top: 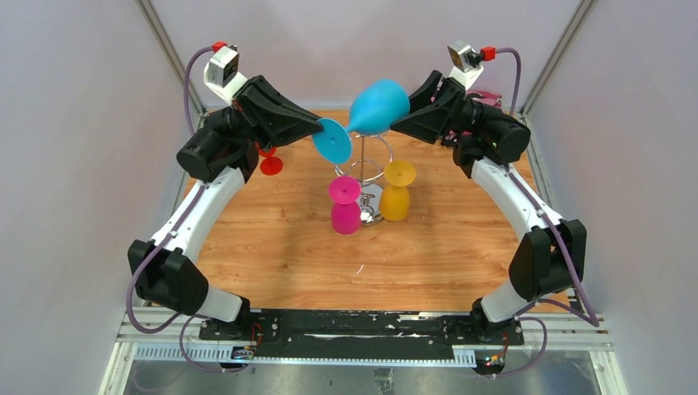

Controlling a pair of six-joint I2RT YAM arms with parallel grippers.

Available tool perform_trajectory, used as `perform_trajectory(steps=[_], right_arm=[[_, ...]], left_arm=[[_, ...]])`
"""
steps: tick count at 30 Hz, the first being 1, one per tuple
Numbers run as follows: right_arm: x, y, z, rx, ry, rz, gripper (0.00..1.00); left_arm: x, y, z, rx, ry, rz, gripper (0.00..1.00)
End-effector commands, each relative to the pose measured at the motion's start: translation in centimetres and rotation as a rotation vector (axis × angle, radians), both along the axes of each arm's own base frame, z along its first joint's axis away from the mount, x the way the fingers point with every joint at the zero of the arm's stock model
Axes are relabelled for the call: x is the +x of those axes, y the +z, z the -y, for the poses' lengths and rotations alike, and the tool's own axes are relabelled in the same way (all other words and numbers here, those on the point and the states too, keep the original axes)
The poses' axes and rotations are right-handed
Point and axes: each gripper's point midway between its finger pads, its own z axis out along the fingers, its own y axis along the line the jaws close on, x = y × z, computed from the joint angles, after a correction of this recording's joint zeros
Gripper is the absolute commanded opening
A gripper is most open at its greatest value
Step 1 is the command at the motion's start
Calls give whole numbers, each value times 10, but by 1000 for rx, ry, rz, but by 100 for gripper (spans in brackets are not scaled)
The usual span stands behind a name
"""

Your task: Take the wine glass off the wine glass rack

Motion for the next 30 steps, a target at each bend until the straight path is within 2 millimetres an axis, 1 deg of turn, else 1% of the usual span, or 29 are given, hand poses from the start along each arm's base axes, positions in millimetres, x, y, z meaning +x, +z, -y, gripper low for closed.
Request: perform_trajectory(steps=[1, 6, 9, 13, 15, 16, 18, 21, 23, 26, 28, 30], right_arm=[[-45, 29, 1, 72, 36, 165, 49], [-55, 35, 0, 94, 55, 160, 48], [-61, 38, 2, 101, 60, 165, 38], [-65, 36, 3, 101, 60, 161, 26], [-66, 36, 4, 100, 60, 160, 12], [-66, 35, 4, 100, 59, 158, 9], [-65, 34, 3, 96, 58, 151, 5], [-60, 29, 1, 88, 60, 130, 0], [-56, 27, 0, 85, 61, 114, 0], [-50, 24, -2, 80, 62, 95, 0], [-47, 22, -3, 76, 65, 83, 0], [-46, 21, -3, 74, 67, 80, 0]], left_arm=[[-4, -11, 1, 6, 11, 70, 0], [6, -22, 4, 16, 23, 52, 0], [18, -31, 7, 27, 24, 19, 0], [36, -42, 11, 36, 29, -27, 0], [42, -45, 11, 39, 35, -38, 0], [44, -46, 10, 39, 39, -43, 0], [47, -46, 9, 37, 47, -49, 0], [45, -44, 6, 34, 55, -41, 5], [43, -43, 3, 32, 63, -34, 9], [40, -41, -1, 30, 74, -26, 19], [40, -40, -4, 28, 86, -24, 27], [42, -41, -8, 28, 101, -24, 32]])
